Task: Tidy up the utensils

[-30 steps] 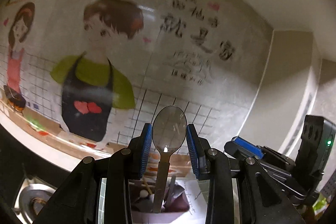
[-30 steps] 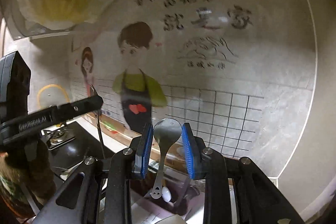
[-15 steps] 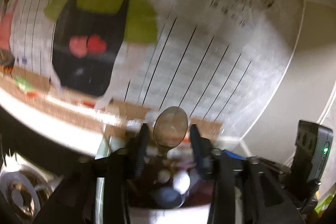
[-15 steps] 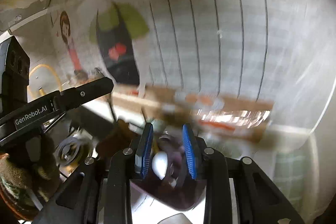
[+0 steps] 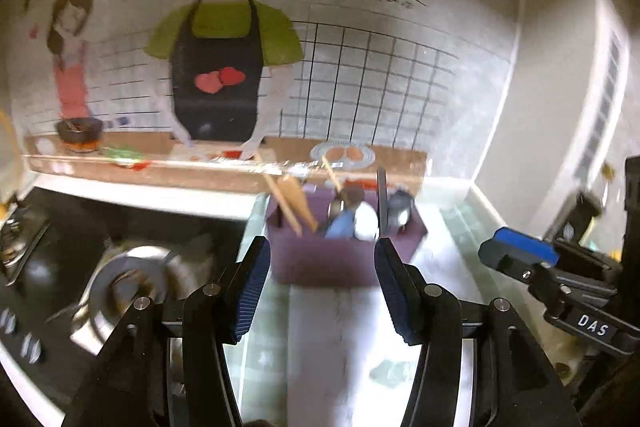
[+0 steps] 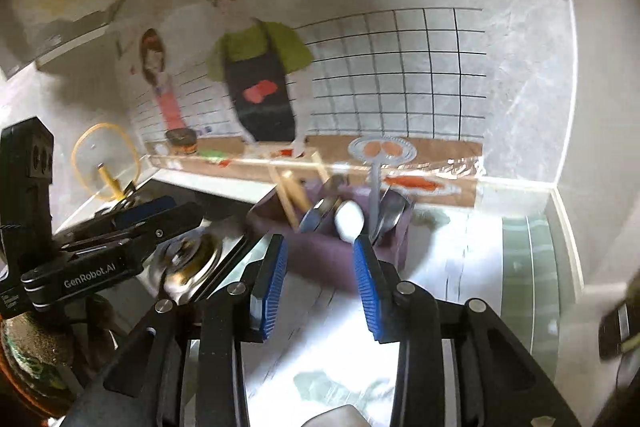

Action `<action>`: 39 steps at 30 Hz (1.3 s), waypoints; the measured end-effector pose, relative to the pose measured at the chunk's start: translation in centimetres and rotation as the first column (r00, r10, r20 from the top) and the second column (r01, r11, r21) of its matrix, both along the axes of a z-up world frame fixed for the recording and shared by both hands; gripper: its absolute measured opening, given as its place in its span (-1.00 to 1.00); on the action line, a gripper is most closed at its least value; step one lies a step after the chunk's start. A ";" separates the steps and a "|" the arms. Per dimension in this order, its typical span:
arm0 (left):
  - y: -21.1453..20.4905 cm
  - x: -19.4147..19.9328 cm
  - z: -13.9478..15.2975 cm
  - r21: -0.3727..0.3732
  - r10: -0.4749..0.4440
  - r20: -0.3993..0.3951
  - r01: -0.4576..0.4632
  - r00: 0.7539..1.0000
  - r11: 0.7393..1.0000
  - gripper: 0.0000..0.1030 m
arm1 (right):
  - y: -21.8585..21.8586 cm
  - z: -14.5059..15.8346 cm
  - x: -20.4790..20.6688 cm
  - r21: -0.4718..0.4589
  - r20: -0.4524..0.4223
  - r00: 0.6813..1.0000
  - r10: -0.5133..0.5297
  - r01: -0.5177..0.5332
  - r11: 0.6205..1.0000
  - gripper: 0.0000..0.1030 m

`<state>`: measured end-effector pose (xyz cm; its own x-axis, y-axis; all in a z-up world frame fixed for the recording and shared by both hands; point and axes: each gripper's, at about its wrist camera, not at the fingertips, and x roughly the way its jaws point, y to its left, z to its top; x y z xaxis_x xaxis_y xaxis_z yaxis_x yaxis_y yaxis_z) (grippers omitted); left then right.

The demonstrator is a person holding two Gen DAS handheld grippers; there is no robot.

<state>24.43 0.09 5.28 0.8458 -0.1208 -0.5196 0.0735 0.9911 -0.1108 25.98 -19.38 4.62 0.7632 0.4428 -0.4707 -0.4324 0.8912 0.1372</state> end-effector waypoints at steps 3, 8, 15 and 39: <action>-0.3 -4.4 -0.5 -0.016 0.013 -0.002 -0.013 1.000 1.000 0.07 | 0.0 -0.8 -3.8 0.013 -0.013 1.000 0.002 -0.002 1.000 -0.36; -1.2 -9.8 -1.5 0.042 0.082 -0.011 -0.082 0.997 0.996 0.07 | 0.2 -2.2 -9.7 -0.022 -0.017 0.999 -0.033 0.033 0.999 -0.36; -2.1 -13.1 -1.9 0.040 0.065 -0.035 -0.063 0.997 0.997 0.07 | 0.5 -3.2 -13.4 -0.037 -0.039 0.997 -0.062 0.060 0.997 -0.36; -3.0 -14.2 -2.4 0.028 0.061 -0.071 -0.059 0.996 0.998 0.06 | 0.5 -2.8 -14.8 -0.056 -0.008 0.998 -0.058 0.058 0.997 -0.36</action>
